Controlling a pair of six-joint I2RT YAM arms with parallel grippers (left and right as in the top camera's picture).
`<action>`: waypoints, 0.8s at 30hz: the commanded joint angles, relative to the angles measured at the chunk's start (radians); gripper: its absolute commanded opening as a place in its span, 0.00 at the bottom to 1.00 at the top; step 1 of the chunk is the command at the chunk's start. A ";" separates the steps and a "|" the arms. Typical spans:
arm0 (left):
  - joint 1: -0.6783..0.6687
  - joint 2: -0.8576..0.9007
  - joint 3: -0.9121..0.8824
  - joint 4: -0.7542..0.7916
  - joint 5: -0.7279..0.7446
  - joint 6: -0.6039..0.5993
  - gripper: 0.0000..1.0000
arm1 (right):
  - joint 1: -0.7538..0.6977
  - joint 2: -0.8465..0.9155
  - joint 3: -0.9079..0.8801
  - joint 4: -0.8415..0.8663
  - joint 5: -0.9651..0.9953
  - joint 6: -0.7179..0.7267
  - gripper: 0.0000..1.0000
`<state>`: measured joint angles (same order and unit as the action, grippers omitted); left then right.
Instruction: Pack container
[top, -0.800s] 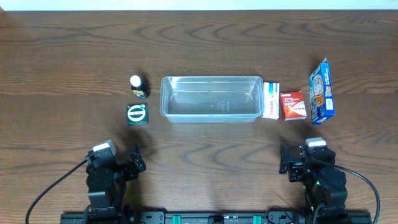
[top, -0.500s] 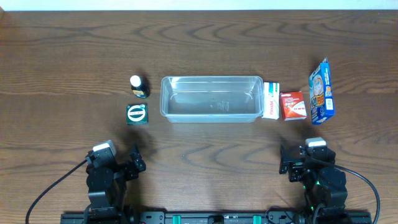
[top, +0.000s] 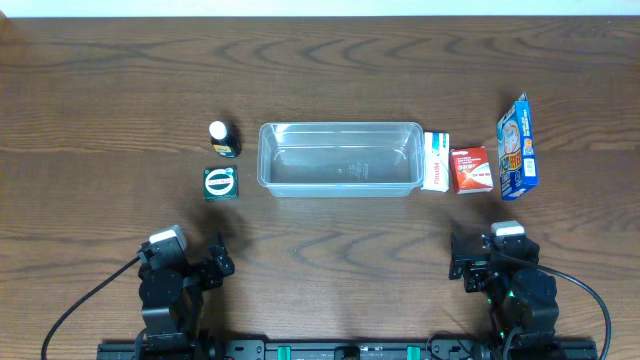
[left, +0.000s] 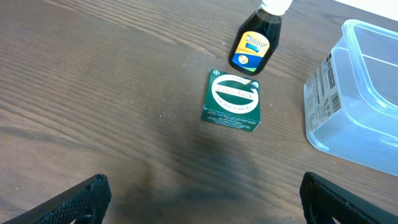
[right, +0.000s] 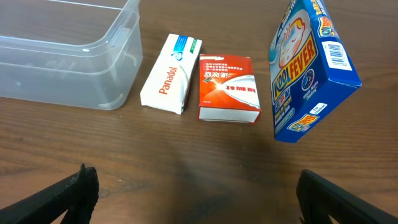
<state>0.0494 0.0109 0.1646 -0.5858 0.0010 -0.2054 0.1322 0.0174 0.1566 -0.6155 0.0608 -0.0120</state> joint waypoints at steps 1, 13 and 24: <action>-0.005 -0.006 -0.013 0.003 0.007 0.002 0.98 | -0.011 -0.009 -0.002 0.002 -0.017 0.006 0.99; -0.005 -0.006 -0.013 0.003 0.007 0.002 0.98 | -0.011 0.046 0.136 0.072 -0.105 0.105 0.99; -0.005 -0.006 -0.013 0.003 0.007 0.003 0.98 | -0.023 0.764 0.765 -0.167 0.100 0.104 0.99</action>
<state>0.0494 0.0105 0.1642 -0.5846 0.0010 -0.2050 0.1318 0.6189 0.7929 -0.7521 0.0696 0.0769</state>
